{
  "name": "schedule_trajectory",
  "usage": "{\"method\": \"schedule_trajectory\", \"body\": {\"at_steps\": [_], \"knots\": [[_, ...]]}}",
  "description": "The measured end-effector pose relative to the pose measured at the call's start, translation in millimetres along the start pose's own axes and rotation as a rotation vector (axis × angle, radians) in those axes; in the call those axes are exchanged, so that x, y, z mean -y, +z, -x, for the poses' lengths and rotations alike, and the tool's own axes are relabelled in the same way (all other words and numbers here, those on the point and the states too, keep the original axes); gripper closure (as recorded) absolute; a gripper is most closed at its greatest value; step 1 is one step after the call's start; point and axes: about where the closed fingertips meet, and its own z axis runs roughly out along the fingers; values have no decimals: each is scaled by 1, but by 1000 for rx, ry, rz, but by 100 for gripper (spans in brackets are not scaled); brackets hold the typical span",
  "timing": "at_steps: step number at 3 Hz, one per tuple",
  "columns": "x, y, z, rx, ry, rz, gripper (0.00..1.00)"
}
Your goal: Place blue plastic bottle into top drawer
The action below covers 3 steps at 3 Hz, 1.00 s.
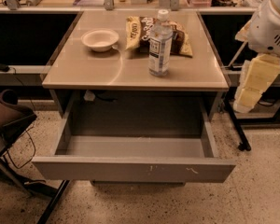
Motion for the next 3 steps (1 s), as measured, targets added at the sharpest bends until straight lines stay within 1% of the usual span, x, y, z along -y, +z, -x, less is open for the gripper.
{"method": "schedule_trajectory", "body": {"at_steps": [1, 2, 3], "knots": [[13, -3, 6, 87, 30, -4, 0], [51, 1, -4, 270, 76, -2, 0], [77, 25, 12, 473, 107, 125, 0]]}}
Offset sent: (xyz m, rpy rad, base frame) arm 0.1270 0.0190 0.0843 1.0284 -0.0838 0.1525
